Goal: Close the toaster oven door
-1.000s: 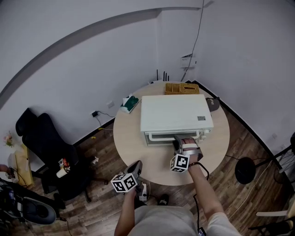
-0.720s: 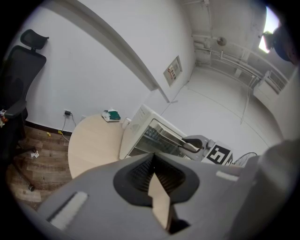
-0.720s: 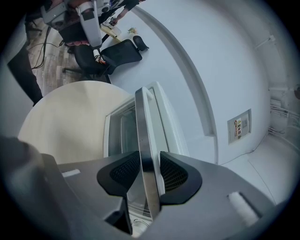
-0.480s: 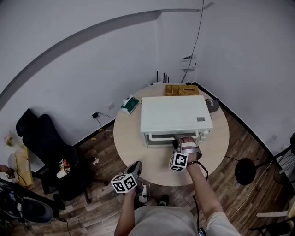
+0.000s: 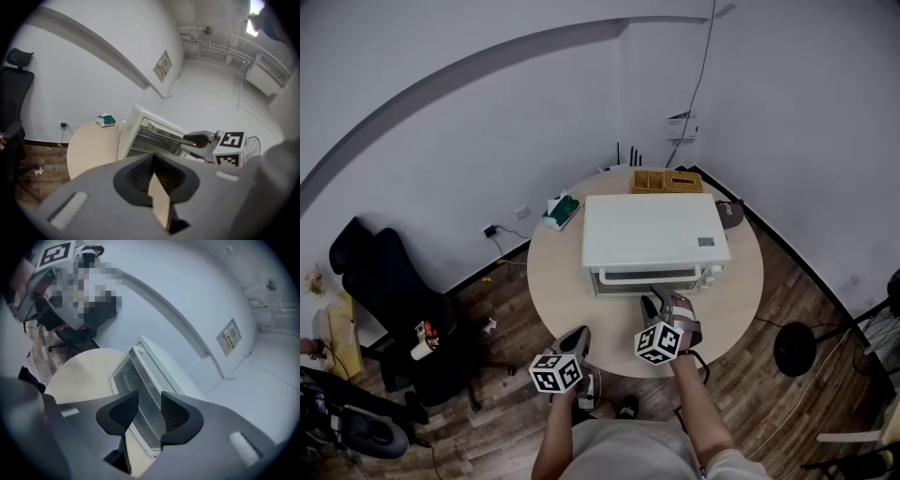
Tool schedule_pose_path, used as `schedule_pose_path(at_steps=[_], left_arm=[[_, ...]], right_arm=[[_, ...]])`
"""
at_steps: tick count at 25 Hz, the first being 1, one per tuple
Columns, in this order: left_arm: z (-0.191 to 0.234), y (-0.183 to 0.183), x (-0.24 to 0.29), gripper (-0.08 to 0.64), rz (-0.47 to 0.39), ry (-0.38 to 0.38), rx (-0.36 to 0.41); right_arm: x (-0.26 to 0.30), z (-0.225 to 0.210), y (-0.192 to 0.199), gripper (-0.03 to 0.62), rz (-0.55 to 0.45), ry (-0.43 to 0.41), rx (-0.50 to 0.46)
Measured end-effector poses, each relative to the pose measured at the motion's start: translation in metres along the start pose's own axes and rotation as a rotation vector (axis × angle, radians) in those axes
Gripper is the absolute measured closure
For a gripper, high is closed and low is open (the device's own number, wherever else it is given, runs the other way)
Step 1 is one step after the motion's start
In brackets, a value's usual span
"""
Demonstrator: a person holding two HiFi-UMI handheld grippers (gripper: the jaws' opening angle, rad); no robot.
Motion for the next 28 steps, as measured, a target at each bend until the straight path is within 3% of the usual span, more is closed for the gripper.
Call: schedule_pose_path(at_steps=[4, 8, 12, 14, 28], left_arm=[[-0.004, 0.002, 0.004, 0.502, 0.007, 0.008, 0.022], [-0.008, 0.002, 0.01, 0.502, 0.013, 0.012, 0.038], [-0.012, 0.001, 0.016, 0.502, 0.016, 0.02, 0.048], [-0.015, 0.0, 0.02, 0.502, 0.019, 0.025, 0.056], [-0.028, 0.003, 0.022, 0.502, 0.016, 0.058, 0.117]], right_arm=[[-0.019, 0.011, 0.01, 0.449, -0.002, -0.049, 0.303], [-0.035, 0.015, 0.023, 0.45, 0.007, -0.07, 0.496], [-0.052, 0.015, 0.026, 0.451, -0.05, -0.122, 0.778], [-0.06, 0.017, 0.031, 0.451, -0.066, -0.118, 0.866], [-0.078, 0.033, 0.038, 0.451, -0.069, -0.101, 0.874]])
Point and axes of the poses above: the fingertips, and each gripper's own axes: x forward along the fingers, z to its left, y out of its underside, the point moved 2 cm from there along -x, backward along the fingers, and after that the axes turned 8 degrees about y, right-handed, at the moved point
